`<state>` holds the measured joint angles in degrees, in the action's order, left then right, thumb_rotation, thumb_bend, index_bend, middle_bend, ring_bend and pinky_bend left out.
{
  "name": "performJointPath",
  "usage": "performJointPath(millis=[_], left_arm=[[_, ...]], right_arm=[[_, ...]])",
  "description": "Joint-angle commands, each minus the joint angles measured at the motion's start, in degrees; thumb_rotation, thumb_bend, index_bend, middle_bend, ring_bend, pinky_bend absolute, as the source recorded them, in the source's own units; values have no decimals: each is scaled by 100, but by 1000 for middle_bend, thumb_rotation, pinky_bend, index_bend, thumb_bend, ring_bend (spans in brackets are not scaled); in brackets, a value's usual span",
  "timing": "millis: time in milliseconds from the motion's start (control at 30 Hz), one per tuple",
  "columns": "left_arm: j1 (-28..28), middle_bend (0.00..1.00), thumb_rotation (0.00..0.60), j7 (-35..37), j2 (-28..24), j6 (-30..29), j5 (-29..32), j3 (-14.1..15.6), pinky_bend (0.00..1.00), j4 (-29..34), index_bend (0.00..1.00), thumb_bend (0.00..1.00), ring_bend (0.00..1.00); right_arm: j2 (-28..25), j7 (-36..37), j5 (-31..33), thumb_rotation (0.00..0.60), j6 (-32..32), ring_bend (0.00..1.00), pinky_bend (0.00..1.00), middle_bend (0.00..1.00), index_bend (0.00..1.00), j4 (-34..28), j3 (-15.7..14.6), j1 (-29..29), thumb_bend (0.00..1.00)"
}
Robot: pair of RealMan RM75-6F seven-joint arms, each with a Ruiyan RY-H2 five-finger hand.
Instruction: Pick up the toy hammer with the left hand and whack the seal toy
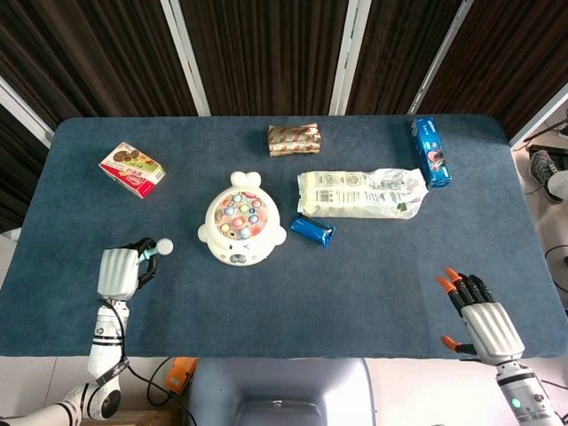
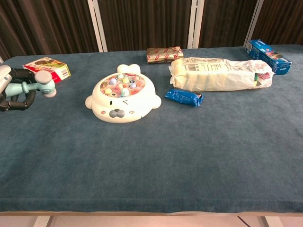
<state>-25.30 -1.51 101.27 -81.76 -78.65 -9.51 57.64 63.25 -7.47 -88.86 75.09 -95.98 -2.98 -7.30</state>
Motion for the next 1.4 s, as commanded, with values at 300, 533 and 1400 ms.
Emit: performJointPath(millis=[300,533,1400], left_arm=[[56,886,600,845,-344,518,168,-89,1000,734,831,809,941],[-41,956,600,1306,-860,1041,490,-392,1000,1603,869,844,1000],[-2064,968,600,-1267,44,2651,3358,-1780,1000,1314,879,875,1000]], right_arm=[[-1,2,19,600,-20,0,0,0,0,2,2,-7,311],[0,-4,33,600,-41,0,0,0,0,2,3,-17,311],[-64,95,191,600,-135,0,0,0,0,25,60,-58,311]])
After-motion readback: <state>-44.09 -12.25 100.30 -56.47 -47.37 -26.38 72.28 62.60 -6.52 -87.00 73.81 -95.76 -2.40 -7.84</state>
